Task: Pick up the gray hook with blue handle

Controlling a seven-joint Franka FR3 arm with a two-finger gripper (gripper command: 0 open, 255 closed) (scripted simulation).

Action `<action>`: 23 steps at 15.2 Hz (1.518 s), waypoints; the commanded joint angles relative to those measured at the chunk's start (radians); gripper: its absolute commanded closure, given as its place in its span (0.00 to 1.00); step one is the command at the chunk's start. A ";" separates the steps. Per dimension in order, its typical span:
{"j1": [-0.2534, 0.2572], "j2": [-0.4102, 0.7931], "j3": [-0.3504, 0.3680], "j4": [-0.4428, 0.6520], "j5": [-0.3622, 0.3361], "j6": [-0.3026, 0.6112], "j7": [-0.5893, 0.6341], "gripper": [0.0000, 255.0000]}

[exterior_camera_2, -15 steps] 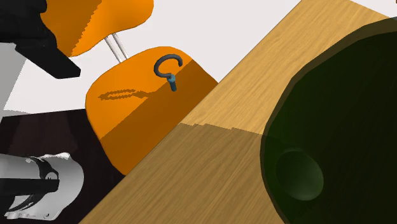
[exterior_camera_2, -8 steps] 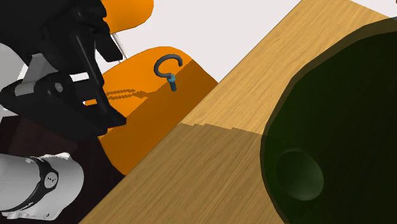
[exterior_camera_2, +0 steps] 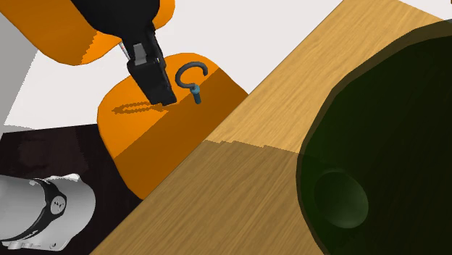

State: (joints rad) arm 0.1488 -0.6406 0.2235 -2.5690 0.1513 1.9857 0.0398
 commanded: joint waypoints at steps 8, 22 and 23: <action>0.067 0.180 0.124 -0.020 0.031 0.213 0.037 0.00; 0.065 0.233 0.140 -0.074 0.033 0.320 0.042 1.00; 0.065 0.233 0.140 -0.074 0.033 0.320 0.042 1.00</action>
State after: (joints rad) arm 0.2134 -0.4077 0.3638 -2.6430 0.1839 2.3053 0.0814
